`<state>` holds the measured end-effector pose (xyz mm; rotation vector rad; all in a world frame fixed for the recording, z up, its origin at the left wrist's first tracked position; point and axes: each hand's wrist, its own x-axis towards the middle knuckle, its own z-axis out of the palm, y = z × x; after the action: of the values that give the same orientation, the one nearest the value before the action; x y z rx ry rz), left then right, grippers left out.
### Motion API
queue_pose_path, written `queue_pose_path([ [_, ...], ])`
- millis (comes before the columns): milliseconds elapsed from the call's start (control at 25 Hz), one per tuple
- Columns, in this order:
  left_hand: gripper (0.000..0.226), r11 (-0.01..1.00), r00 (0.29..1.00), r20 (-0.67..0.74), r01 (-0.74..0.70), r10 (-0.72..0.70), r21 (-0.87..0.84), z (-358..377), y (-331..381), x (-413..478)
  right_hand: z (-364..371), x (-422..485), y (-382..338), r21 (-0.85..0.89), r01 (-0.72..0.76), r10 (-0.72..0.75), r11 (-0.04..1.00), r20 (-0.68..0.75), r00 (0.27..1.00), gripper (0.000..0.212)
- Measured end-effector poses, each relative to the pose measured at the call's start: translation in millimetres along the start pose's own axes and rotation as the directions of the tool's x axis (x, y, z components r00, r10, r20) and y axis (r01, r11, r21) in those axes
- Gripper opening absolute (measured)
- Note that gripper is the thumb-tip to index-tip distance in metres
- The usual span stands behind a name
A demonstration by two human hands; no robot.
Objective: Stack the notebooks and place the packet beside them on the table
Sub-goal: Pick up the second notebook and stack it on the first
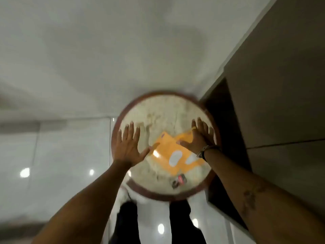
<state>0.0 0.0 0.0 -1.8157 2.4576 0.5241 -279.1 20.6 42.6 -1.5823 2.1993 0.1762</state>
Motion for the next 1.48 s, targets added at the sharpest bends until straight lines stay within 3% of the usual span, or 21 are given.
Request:
queue_pose_path([
  [80, 0.109, 0.999, 0.992, 0.126, 0.026, -0.021, -0.035, 64.0, -18.2, -9.7, 74.5, -2.6, 2.9, 0.031, 0.025, -0.030, 0.999, 0.187, 0.982, 0.124],
  [160, 0.108, 1.000, 0.986, 0.164, -0.001, 0.001, 0.003, 124.3, -35.9, -14.5, 136.7, -8.6, 8.9, 0.060, -0.039, 0.024, 0.997, 0.230, 0.973, 0.125],
  [240, 0.119, 1.000, 0.977, 0.209, -0.031, 0.029, 0.007, 167.4, -46.4, -6.6, 174.5, 6.1, 4.4, 0.093, -0.141, 0.123, 0.986, 0.176, 0.977, 0.126],
  [400, 0.126, 1.000, 0.993, 0.120, -0.004, 0.002, 0.023, 208.2, -52.7, -9.4, 199.0, 23.1, -2.5, 0.157, -0.265, 0.252, 0.951, 0.099, 0.963, 0.131],
  [480, 0.125, 1.000, 0.994, 0.112, 0.006, -0.009, 0.027, 212.6, -54.5, -10.8, 200.4, 26.1, 2.1, 0.173, -0.308, 0.302, 0.936, 0.063, 0.951, 0.119],
  [600, 0.123, 0.999, 0.996, 0.093, -0.005, 0.001, 0.044, 213.2, -55.6, -9.0, 189.4, 37.7, 11.7, 0.414, -0.364, 0.360, 0.834, 0.091, 0.928, 0.082],
  [680, 0.123, 0.999, 0.995, 0.101, -0.011, 0.006, 0.048, 213.5, -54.2, -6.5, 176.3, 47.8, 14.8, 0.560, -0.319, 0.279, 0.764, 0.160, 0.947, 0.043],
  [720, 0.123, 0.999, 0.994, 0.106, -0.007, 0.001, 0.051, 213.0, -53.9, -6.6, 168.5, 52.3, 13.8, 0.588, -0.265, 0.214, 0.765, 0.155, 0.964, 0.033],
  [840, 0.123, 0.998, 0.994, 0.110, 0.015, -0.022, 0.064, 212.3, -54.4, -6.9, 149.5, 62.1, -1.3, 0.723, -0.166, 0.124, 0.671, 0.111, 0.986, 0.041],
  [920, 0.124, 0.998, 0.994, 0.110, 0.017, -0.023, 0.055, 214.4, -54.6, -7.8, 150.6, 72.2, -17.2, 0.818, -0.201, 0.200, 0.540, 0.107, 0.974, 0.017],
  [1040, 0.124, 0.998, 0.993, 0.113, 0.018, -0.025, 0.061, 216.9, -55.3, -9.0, 159.9, 101.2, -46.8, 0.891, -0.284, 0.333, 0.353, 0.164, 0.929, 0.014],
  [1160, 0.124, 0.998, 0.994, 0.108, 0.017, -0.024, 0.066, 217.7, -56.6, -8.4, 166.7, 131.5, -68.7, 0.862, -0.302, 0.389, 0.407, 0.136, 0.911, 0.021],
  [1280, 0.123, 0.998, 0.996, 0.091, 0.013, -0.019, 0.064, 219.1, -57.4, -9.7, 174.0, 146.1, -72.0, 0.728, -0.374, 0.459, 0.575, 0.091, 0.884, 0.040],
  [1480, 0.123, 0.998, 0.997, 0.075, 0.010, -0.015, 0.067, 219.8, -58.6, -8.4, 179.2, 152.4, -64.9, 0.607, -0.304, 0.394, 0.734, -0.017, 0.919, 0.039],
])
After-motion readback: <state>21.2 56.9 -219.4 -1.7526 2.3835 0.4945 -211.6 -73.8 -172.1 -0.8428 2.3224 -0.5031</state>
